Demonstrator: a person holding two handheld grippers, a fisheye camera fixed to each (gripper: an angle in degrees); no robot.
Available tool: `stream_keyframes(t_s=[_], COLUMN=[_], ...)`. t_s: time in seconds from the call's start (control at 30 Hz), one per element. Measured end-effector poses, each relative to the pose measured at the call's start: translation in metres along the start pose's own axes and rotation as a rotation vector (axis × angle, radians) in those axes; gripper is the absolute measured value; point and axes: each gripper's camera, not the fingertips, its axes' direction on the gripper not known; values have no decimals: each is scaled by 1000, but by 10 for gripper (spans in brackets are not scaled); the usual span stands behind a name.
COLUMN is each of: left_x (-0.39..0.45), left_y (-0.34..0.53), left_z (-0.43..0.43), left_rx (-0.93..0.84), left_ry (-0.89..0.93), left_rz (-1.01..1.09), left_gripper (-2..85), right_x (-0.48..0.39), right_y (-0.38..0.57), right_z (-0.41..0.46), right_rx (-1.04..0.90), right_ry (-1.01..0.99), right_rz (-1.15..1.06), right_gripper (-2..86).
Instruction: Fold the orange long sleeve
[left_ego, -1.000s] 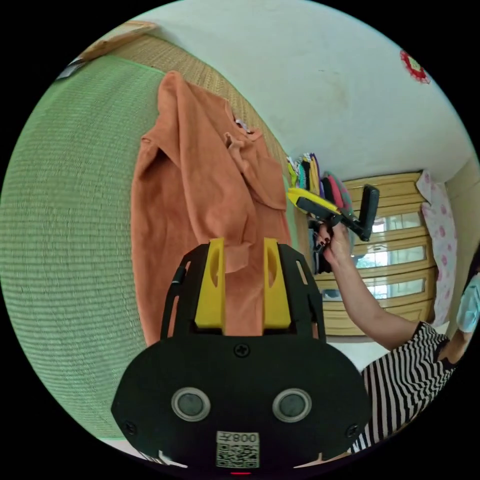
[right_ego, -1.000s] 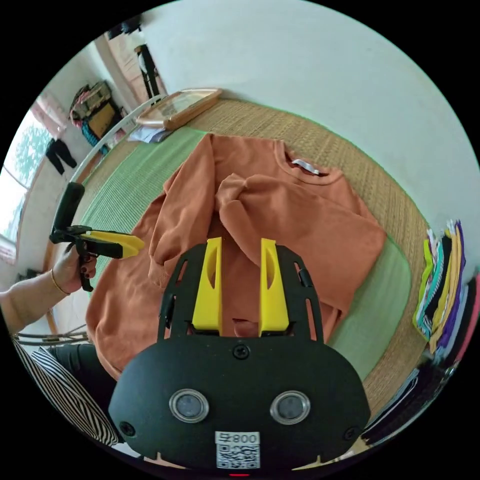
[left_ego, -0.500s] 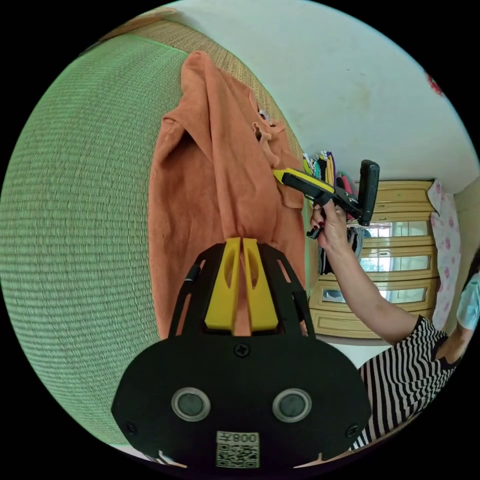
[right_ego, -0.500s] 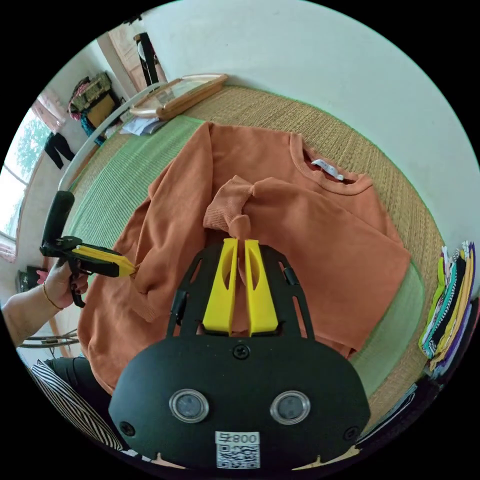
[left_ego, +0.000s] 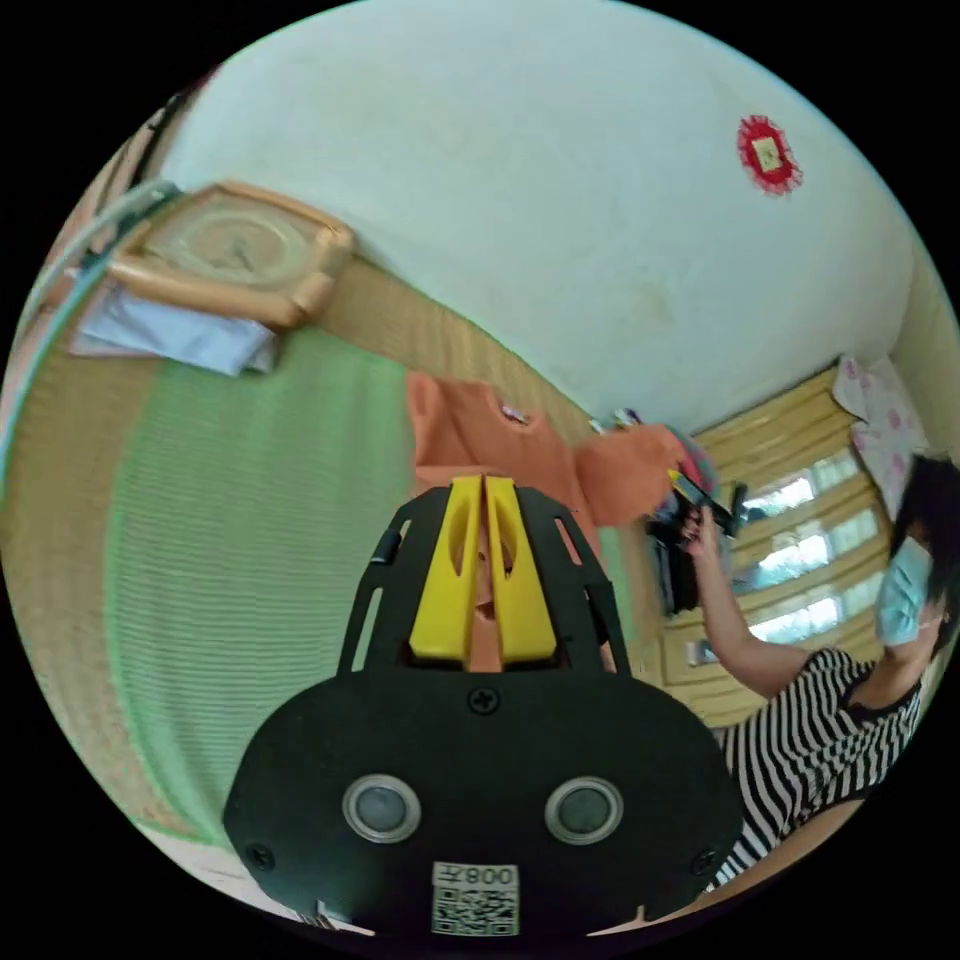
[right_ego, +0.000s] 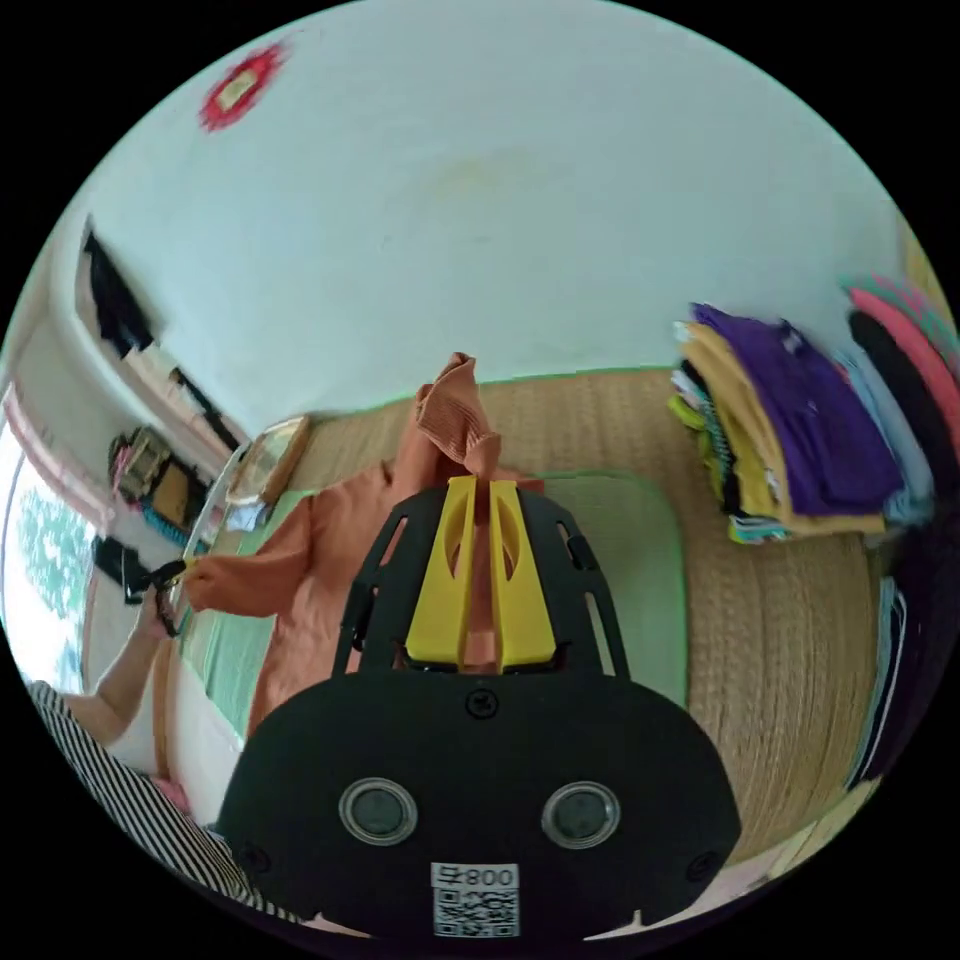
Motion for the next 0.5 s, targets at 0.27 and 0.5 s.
stream_keyframes(t_s=[0.27, 0.5], left_x=[-76, -83], left_y=[30, 150], left_z=[-14, 131], left_rx=[271, -233], left_ry=[-42, 115], left_rz=[-305, -381], left_gripper=[13, 65], right_x=[176, 126], right_y=[137, 299], right_z=[-5, 39], right_rx=[-51, -297], right_ry=[56, -82], right_rz=[550, 464], right_gripper=[43, 74])
